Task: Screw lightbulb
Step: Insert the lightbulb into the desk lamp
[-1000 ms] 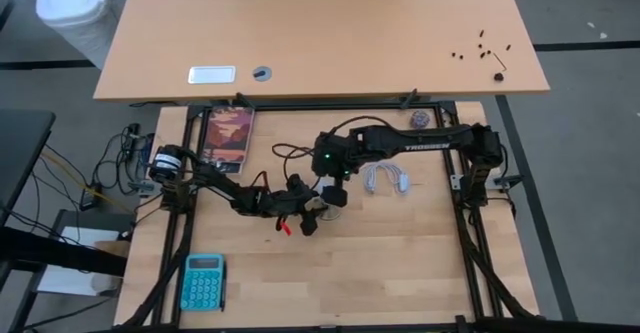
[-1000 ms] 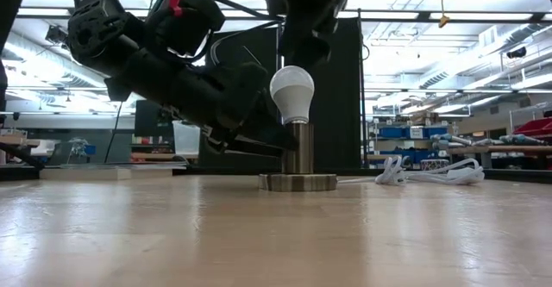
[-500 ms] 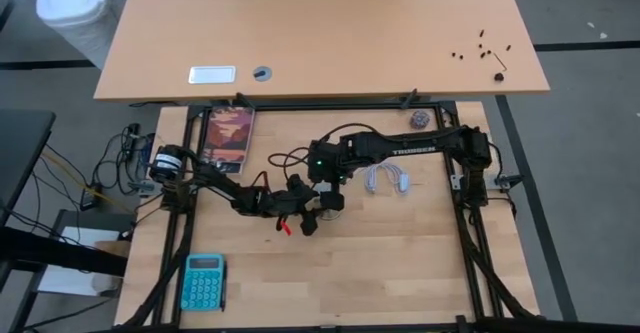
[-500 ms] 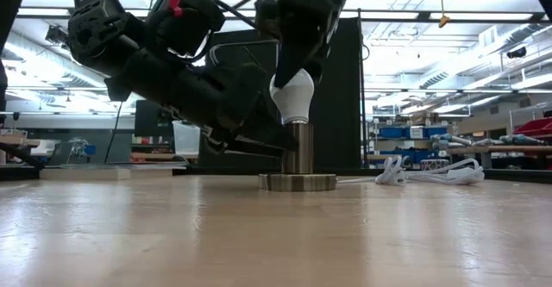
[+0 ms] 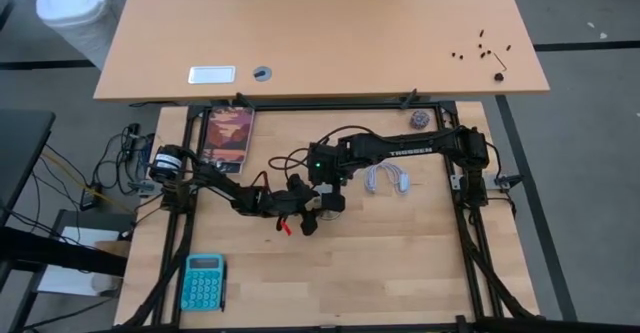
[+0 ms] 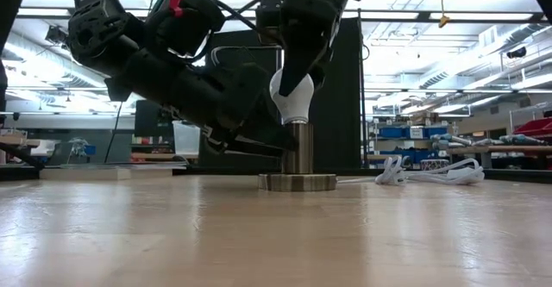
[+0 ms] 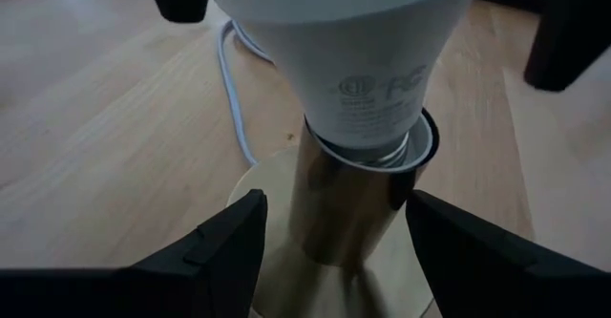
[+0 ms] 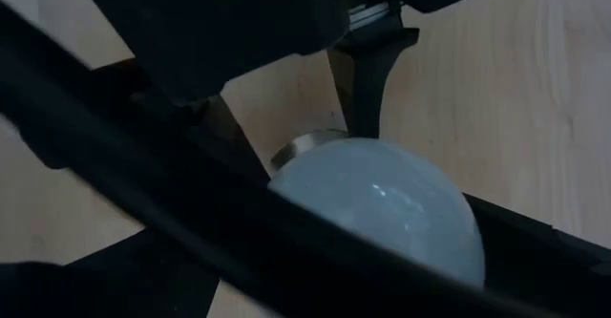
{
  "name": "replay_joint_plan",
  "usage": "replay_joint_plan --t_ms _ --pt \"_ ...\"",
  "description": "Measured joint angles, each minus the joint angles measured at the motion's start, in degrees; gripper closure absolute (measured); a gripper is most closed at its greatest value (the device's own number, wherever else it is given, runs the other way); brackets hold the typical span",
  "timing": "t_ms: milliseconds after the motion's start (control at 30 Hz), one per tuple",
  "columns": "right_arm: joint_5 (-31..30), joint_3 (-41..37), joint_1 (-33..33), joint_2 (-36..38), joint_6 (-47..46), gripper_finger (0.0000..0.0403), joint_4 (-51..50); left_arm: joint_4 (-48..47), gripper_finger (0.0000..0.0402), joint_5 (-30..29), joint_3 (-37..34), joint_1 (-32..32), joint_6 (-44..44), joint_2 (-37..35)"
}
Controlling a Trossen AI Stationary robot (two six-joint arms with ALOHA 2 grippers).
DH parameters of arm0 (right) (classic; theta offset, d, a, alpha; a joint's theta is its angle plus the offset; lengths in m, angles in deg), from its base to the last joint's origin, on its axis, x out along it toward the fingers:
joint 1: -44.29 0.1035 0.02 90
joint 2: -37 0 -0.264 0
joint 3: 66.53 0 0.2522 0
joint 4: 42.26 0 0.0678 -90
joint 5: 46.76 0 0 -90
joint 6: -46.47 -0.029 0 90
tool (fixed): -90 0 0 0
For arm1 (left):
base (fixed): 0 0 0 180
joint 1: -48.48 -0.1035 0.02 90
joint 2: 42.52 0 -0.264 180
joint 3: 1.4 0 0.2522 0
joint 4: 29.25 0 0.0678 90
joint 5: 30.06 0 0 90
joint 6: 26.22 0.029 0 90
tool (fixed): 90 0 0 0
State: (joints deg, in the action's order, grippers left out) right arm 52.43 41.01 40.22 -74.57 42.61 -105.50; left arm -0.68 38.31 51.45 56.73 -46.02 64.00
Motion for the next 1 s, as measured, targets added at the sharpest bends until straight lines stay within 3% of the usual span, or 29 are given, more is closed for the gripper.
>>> replay_joint_plan --t_ms 500,867,1000 --pt "1.4 0.0 -0.6 -2.8 1.1 0.0033 1.8 -0.5 0.0147 -0.2 0.0 0.0 0.0 0.0" --pt "1.4 0.0 -0.6 -2.8 3.2 0.0133 1.9 -0.5 0.0147 -0.4 0.0 0.0 0.0 0.0" --pt "1.7 0.0 -0.6 -2.8 4.5 0.0147 1.8 -0.5 0.0147 -1.0 0.0 0.0 0.0 0.0"
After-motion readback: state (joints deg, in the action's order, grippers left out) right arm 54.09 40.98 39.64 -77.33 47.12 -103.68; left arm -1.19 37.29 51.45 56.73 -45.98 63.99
